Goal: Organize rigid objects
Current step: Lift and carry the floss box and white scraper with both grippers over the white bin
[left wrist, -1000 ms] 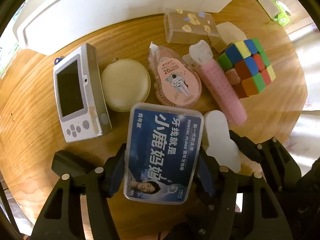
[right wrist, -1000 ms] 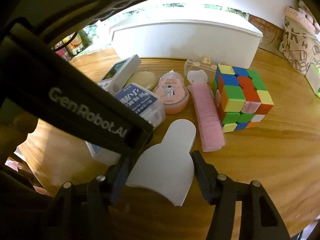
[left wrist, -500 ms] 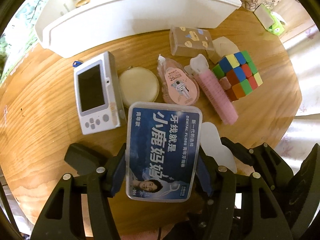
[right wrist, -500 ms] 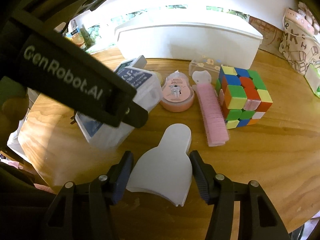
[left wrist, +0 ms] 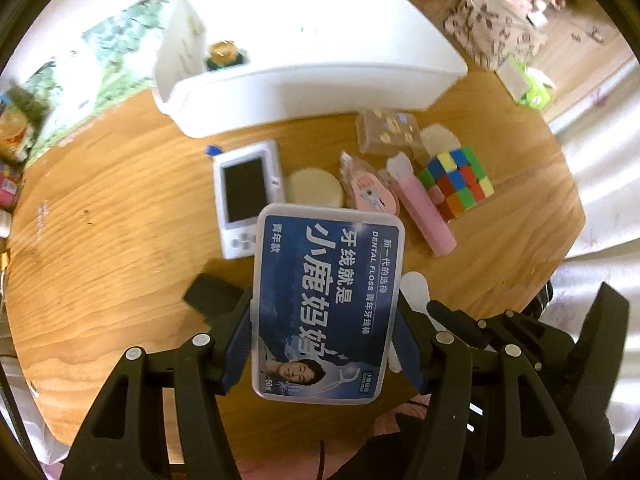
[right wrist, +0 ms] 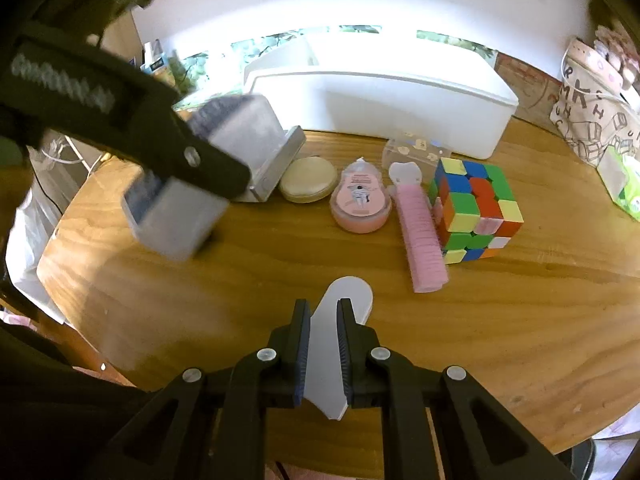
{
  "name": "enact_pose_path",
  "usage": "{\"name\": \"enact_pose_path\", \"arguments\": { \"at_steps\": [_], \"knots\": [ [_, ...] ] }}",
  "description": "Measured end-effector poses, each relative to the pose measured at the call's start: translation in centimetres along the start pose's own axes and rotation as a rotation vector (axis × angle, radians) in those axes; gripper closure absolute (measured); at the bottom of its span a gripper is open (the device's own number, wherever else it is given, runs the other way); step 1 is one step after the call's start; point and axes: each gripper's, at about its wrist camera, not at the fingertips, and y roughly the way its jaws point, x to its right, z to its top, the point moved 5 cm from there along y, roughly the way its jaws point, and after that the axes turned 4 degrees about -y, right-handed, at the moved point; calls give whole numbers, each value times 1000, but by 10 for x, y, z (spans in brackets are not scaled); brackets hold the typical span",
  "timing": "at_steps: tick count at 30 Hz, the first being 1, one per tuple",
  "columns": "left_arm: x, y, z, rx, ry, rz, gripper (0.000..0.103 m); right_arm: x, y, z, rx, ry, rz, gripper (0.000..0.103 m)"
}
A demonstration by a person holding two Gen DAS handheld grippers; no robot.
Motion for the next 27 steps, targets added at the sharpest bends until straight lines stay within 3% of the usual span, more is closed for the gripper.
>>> {"name": "enact_pose_path", "arguments": {
  "at_steps": [4,7,10,12,27],
  "knots": [
    [-16,-13,-5,58,-43,-16,38,4,1,2,-30,25,-22,87],
    [-23,-21,-5,99,-74,-25,38,4,1,-1,-57,56,-21,67],
    [-26,-25,-6,137,-90,-30,38,5,1,-2,-74,68,-24,57],
    [-27,-25,-8,151,-96,-33,38,5,1,-4,-75,79,-19,44],
    [-18,-41,-10,248,-46,-52,38,-1,25,-8,-178,94,-28,40]
  ]
}}
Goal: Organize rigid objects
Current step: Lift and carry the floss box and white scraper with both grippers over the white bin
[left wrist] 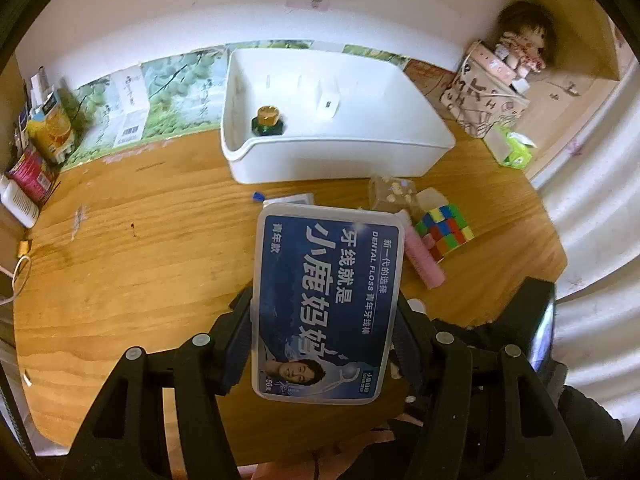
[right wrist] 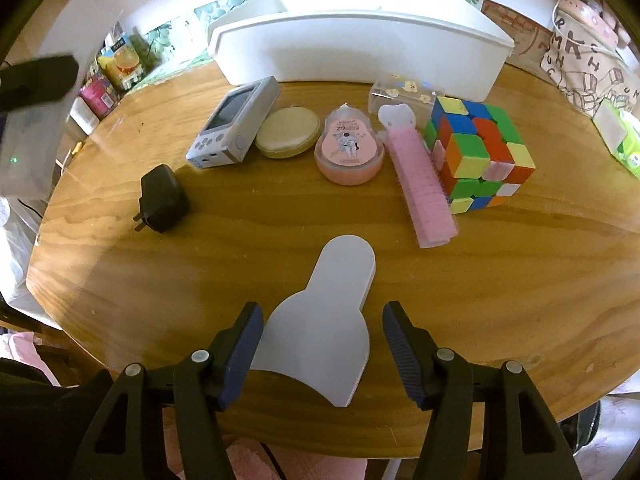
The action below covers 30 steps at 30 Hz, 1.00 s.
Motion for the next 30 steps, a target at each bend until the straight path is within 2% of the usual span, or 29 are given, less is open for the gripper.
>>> {"name": "enact_pose_path", "arguments": {
  "at_steps": [4,8,16,22,30],
  "knots": [
    [7,-3,3,28,26,-7,38,-4,10,-3,-55,-16,-21,41],
    [10,1,4,15,31,-12,38,-4,13,-2,-45,-19,-30,47],
    [10,8,6,5,14,7,38,0,9,-3,-44,-27,-20,48],
    [10,12,11,9,-5,10,38,17,-3,2,-54,-9,-28,48],
    [19,14,29,39,-28,17,38,35,-31,30,-25,-21,-40,48]
  ]
}}
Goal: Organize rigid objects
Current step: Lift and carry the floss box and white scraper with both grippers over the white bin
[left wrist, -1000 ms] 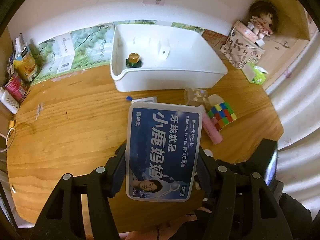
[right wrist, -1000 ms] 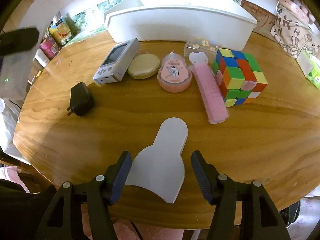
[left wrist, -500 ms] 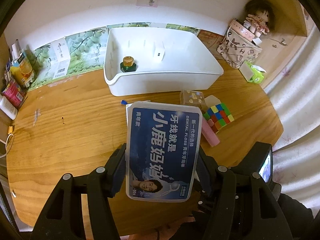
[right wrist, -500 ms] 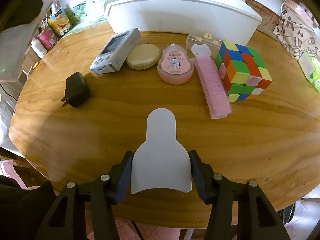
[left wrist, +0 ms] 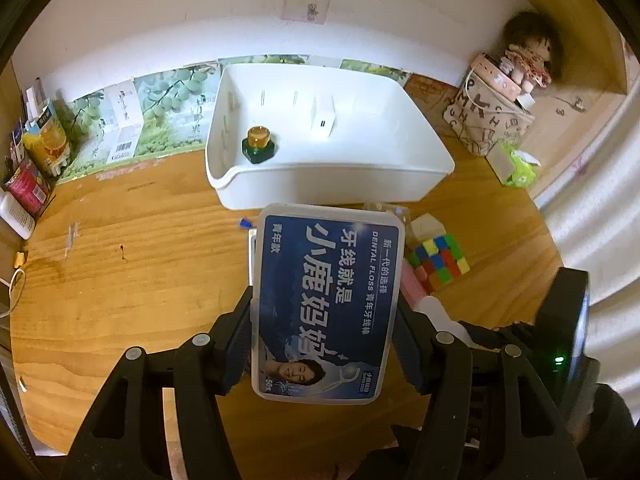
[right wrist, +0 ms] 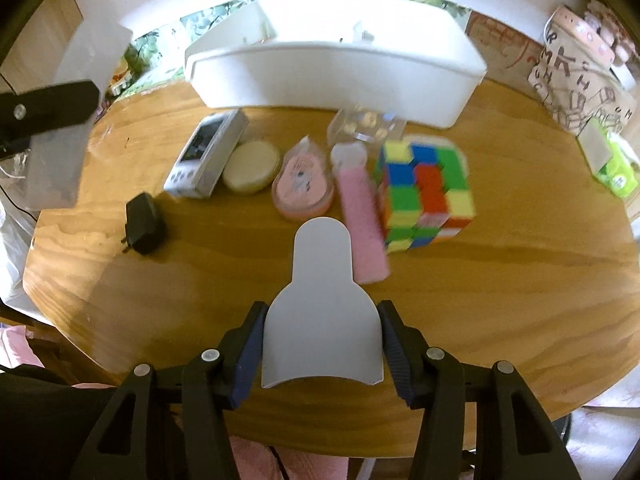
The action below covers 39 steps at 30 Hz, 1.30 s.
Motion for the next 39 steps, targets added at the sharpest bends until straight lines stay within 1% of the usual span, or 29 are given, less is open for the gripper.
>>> {"name": "enact_pose_path", "arguments": {
  "at_steps": [2,8,11,18,27,30,34,39],
  "knots": [
    [2,2,5,0,-6,2,38,6,-9,8,0,-8,7,48],
    [11,4,22,6,-36,6,38,19,-41,36,39,-53,17,48],
    [15,3,35,19,-56,13,38,29,-55,52,71,-78,18,48],
    [24,3,62,56,-80,41,38,52,-74,90,140,-97,28,48],
    [31,10,95,130,-101,85,38,78,-80,136,247,-126,50,48],
    [31,16,103,155,-119,88,38,85,-77,148,284,-142,73,48],
    [31,22,114,219,-135,128,38,95,-71,163,341,-151,87,48],
    [29,31,126,268,-165,136,38,105,-62,177,415,-165,104,48]
  ]
}}
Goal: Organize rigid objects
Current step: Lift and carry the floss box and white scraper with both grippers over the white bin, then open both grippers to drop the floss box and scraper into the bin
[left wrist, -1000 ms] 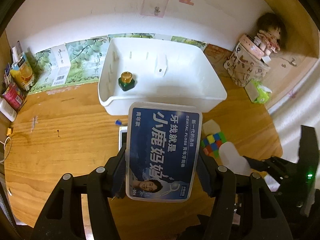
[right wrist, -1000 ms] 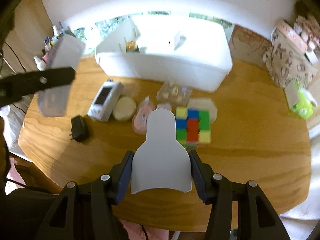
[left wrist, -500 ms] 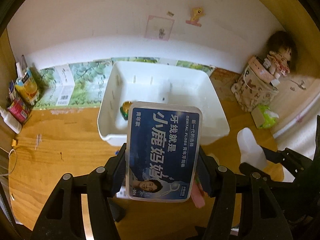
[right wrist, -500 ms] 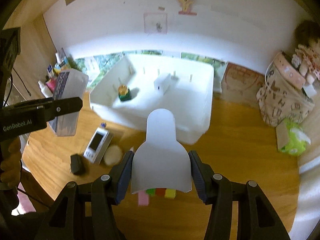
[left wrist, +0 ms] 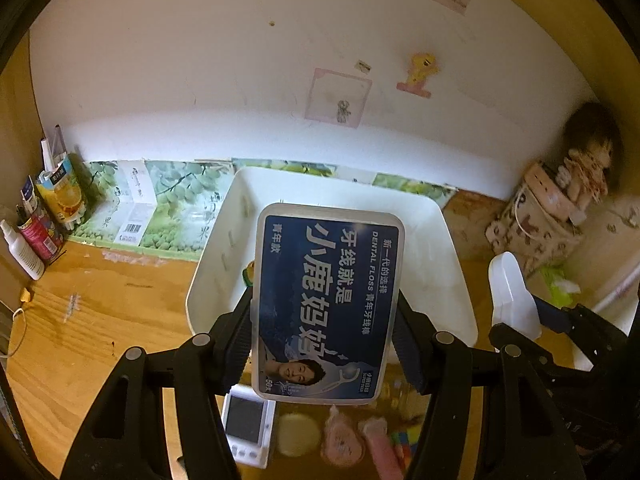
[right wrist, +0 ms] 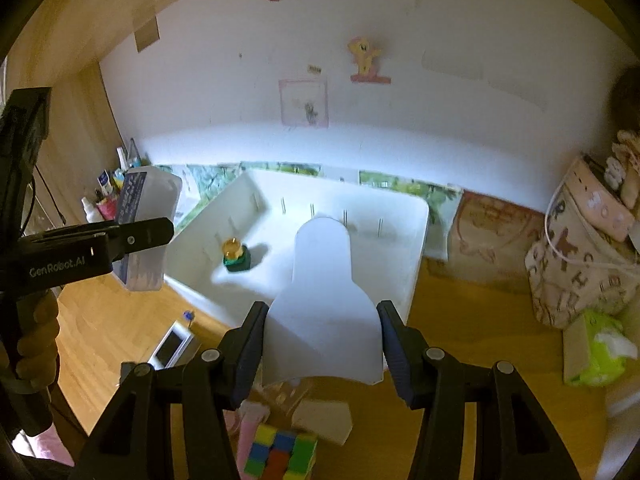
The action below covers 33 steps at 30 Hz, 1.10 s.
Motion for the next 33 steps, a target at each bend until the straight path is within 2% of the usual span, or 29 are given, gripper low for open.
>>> {"name": "enact_pose_path", "arguments": {
  "at_steps": [5,9,16,23,28,31,33],
  "knots": [
    [2,12,6,28,-16,17,38,5,13,8,82,-34,30,48],
    [2,28,9,14,-14,41,38,6,32,13,99,-44,80,48],
    [-9,59,16,-29,-76,71,38,8,73,15,75,-21,157,48],
    [-22,80,22,-41,-137,94,38,5,97,14,84,-12,203,48],
    [-24,91,19,-89,-162,100,37,-1,105,12,74,-19,227,47],
    [-21,91,20,-88,-157,98,37,4,103,11,80,5,220,45],
    [-20,91,20,-94,-156,98,31,7,102,11,82,32,231,36]
  ]
}}
